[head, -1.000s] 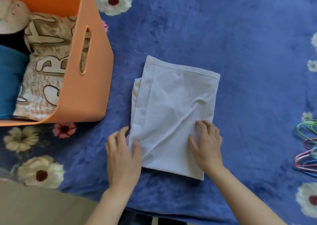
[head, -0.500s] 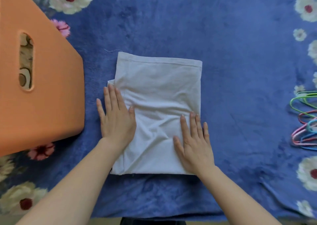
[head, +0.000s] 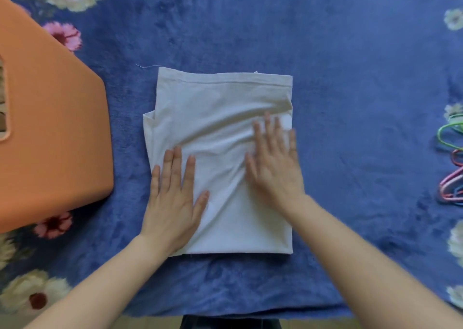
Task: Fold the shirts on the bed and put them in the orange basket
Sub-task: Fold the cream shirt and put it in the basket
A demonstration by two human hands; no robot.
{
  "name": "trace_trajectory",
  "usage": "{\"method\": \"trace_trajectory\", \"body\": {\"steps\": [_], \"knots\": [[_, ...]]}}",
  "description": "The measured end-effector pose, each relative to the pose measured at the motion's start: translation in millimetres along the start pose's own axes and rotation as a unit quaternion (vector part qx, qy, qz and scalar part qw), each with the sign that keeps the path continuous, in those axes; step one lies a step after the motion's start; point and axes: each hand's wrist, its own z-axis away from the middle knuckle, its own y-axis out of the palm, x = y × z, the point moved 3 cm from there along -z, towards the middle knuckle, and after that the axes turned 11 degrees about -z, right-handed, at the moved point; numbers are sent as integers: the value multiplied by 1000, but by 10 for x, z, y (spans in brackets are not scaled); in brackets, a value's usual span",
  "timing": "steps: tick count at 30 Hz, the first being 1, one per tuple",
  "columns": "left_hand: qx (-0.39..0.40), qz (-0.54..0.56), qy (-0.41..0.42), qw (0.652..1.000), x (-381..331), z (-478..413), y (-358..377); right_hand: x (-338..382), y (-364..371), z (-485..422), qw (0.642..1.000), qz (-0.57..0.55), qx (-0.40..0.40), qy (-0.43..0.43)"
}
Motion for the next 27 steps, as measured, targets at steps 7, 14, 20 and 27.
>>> {"method": "trace_trajectory", "body": {"steps": [7,14,20,27], "knots": [[50,45,-84,994,295,325,107,-31,144,936,944,-5,205,-258],[105,321,-242,909,425,482,-199,-492,-493,1089,968,-216,125,38],[139,355,-276,882,260,443,-246,-357,-374,909,831,-399,99,374],[118,489,-226,834,196,534,-398,-439,-588,1087,684,-571,231,391]]}}
